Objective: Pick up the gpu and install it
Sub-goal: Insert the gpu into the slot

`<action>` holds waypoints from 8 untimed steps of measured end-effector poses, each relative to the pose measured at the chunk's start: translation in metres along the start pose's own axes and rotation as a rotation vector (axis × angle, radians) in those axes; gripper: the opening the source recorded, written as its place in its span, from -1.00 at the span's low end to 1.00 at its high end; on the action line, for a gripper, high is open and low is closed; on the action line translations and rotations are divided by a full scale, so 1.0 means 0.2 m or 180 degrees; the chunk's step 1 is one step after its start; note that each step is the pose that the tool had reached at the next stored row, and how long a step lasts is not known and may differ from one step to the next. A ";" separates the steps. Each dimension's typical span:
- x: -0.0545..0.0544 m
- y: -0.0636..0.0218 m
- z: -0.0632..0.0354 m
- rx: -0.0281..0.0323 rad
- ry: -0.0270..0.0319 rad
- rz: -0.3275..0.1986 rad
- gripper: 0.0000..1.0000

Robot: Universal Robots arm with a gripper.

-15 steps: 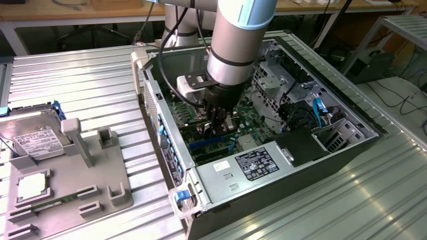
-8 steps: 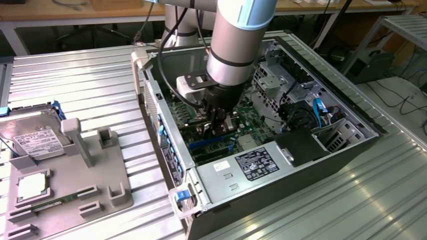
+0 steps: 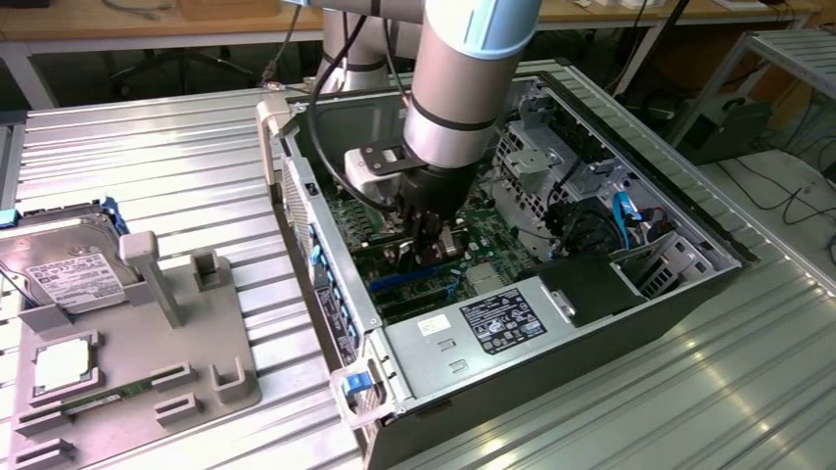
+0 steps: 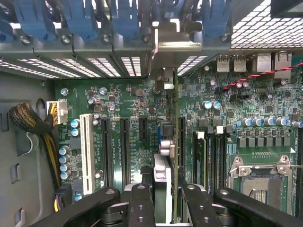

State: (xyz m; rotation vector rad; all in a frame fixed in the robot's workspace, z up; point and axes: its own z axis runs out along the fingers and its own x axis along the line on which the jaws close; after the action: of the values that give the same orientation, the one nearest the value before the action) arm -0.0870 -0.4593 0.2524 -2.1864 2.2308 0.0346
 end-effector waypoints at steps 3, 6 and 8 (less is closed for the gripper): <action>0.00 0.005 0.000 0.0000 0.0000 0.0001 -0.44; 0.00 0.010 0.000 0.0000 0.0000 0.0006 -0.44; 0.00 0.015 0.000 0.0000 0.0000 0.0008 -0.44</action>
State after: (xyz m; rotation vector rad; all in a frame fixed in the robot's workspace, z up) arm -0.0899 -0.4593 0.2524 -2.1833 2.2336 0.0345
